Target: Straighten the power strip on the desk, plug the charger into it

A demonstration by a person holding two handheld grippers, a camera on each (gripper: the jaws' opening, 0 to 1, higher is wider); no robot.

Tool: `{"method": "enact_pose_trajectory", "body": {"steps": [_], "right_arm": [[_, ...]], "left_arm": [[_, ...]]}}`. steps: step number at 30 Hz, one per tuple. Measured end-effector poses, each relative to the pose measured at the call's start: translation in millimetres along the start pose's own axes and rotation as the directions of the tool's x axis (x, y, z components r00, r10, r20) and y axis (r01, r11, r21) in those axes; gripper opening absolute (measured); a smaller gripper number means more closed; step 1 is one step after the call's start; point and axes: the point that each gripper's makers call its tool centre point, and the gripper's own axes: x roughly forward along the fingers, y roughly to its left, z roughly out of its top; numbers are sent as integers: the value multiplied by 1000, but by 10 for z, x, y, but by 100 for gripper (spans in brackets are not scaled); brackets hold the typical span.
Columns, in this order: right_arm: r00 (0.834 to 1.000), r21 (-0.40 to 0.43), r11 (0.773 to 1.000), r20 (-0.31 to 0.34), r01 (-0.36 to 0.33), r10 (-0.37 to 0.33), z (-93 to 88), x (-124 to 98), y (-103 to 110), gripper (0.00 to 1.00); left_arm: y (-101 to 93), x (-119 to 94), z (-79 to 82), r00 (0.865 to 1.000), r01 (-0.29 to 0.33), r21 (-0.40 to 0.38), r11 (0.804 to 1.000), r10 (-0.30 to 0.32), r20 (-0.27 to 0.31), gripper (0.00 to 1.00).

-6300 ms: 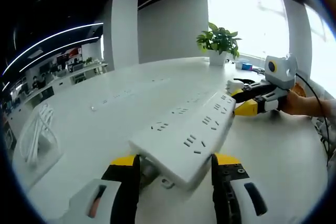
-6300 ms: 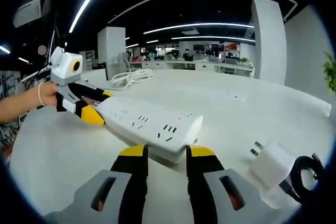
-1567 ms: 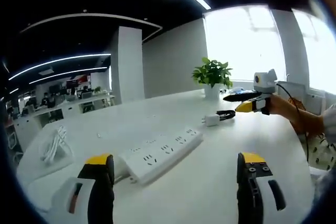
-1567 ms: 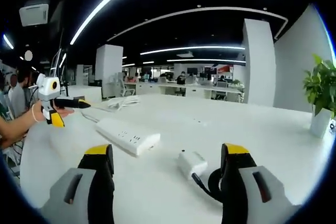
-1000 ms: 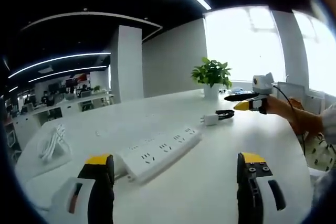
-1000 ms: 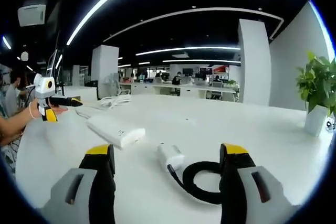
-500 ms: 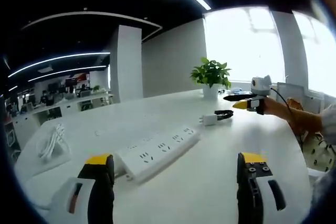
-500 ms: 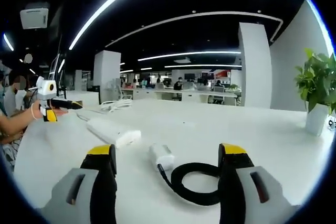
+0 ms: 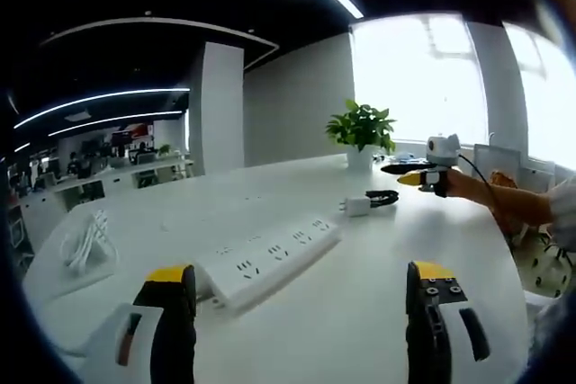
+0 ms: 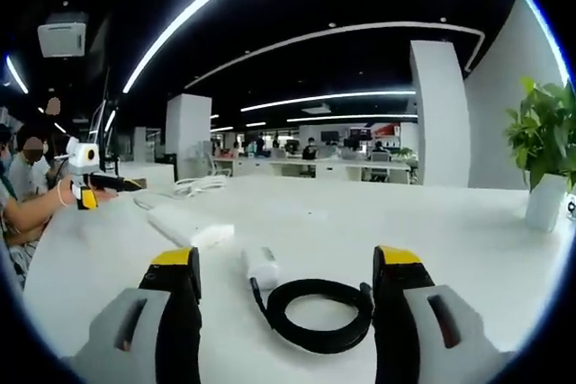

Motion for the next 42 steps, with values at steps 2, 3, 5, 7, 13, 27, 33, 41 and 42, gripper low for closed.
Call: {"method": "enact_pose_trajectory", "body": {"steps": [2, 3, 5, 7, 13, 27, 33, 41, 42], "right_arm": [[1000, -5, 1000, -12, -24, 24, -25, 5, -5, 78], [1000, -4, 1000, -14, -27, 27, -30, 8, -11, 78], [998, -21, 998, -36, -57, 56, -64, 13, 17, 77], [997, -37, 997, -52, -67, 65, -82, 25, 35, 77], [993, -51, 995, -86, -89, 84, -133, 56, 40, 73], [973, -77, 986, -190, -145, 129, -247, 88, 70, 70], [960, -119, 978, -245, -170, 137, -298, 88, 134, 67], [933, -124, 971, -323, -206, 157, -391, 102, 155, 64], [930, -121, 970, -331, -212, 162, -403, 100, 159, 63]], "left_arm": [[-6, 9, -4, 1000, 2, 2, 1000, -2, -1, 99], [-7, 12, -5, 1000, 2, 2, 1000, -2, -2, 99], [-4, 22, -9, 1000, 3, -1, 1000, -3, -2, 99], [-1, 33, -17, 1000, 5, -4, 1000, -5, -3, 99], [9, 45, -14, 1000, 8, -11, 1000, -8, 0, 99], [-4, 29, -23, 1000, 8, -9, 1000, -8, -1, 99], [-8, 21, -24, 1000, 7, -7, 1000, -7, 1, 99], [-22, 6, -36, 1000, 10, -12, 1000, -10, 6, 99], [-24, 5, -39, 1000, 10, -12, 1000, -10, 5, 99]]}}
